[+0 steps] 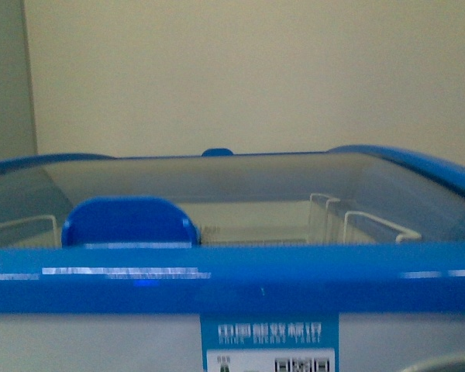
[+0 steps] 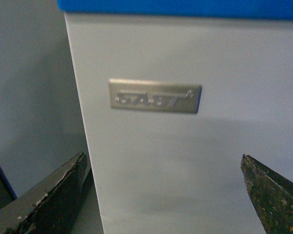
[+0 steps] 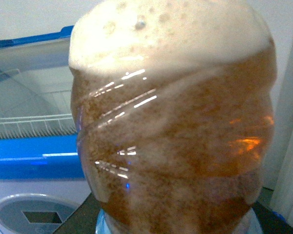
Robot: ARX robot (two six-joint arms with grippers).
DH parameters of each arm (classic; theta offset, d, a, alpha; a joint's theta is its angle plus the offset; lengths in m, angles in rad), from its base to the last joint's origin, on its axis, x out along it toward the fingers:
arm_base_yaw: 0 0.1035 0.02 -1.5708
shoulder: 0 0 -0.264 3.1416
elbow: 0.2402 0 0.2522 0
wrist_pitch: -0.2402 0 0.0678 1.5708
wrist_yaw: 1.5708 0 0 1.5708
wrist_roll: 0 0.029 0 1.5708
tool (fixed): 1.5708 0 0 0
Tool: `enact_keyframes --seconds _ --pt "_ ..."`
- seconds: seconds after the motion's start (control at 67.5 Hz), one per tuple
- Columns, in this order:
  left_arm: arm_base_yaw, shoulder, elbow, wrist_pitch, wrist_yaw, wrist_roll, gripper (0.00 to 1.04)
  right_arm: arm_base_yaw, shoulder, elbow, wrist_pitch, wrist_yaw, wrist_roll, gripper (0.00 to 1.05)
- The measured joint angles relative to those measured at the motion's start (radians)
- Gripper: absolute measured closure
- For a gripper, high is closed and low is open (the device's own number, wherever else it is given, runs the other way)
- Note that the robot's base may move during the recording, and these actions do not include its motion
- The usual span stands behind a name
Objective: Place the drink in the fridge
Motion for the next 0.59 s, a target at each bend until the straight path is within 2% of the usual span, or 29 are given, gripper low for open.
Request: enact_keyframes --seconds 0.593 --pt "0.0 0.0 0.0 0.0 0.0 0.0 0.08 0.0 0.0 0.0 0.0 0.0 0.0 0.65"
